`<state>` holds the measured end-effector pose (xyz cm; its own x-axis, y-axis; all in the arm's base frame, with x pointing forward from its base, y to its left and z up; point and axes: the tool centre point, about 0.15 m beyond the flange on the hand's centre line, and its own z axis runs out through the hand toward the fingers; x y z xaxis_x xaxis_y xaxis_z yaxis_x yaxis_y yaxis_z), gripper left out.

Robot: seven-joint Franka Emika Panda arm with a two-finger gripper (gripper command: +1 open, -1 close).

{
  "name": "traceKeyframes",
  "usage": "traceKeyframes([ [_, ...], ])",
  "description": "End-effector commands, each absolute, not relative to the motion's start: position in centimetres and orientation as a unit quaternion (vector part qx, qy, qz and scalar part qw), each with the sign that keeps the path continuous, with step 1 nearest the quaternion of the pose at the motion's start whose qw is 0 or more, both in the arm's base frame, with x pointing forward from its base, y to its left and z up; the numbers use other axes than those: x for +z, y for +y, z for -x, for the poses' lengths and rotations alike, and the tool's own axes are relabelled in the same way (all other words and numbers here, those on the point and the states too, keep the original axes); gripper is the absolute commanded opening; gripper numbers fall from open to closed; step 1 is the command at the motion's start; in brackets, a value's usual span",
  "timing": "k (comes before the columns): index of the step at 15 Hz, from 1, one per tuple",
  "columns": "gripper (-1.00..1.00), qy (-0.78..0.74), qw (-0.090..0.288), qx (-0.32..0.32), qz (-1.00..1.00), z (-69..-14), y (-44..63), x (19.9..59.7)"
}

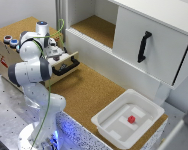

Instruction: Rotate right the yellow block

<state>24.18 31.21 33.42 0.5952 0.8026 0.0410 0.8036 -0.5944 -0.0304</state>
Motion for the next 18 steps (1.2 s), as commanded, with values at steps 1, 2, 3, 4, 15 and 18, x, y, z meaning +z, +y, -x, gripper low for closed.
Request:
traceKeyframes([
  [1, -1.00, -0.311, 0.029, 0.013, 0.950, -24.5, 31.5, 33.9],
  [2, -1.00, -0.275, 0.038, 0.010, 0.961, -24.7, 30.9, 34.0],
  [3, -1.00, -0.248, 0.033, 0.005, 0.968, -24.9, 30.5, 34.2],
  [4, -1.00, -0.216, 0.043, 0.001, 0.975, -25.1, 30.0, 34.2],
  [15, -1.00, -0.026, 0.010, -0.035, 0.999, -25.3, 30.7, 32.1],
  [18, -1.00, 0.012, 0.015, -0.040, 0.999, -25.0, 30.8, 31.4],
])
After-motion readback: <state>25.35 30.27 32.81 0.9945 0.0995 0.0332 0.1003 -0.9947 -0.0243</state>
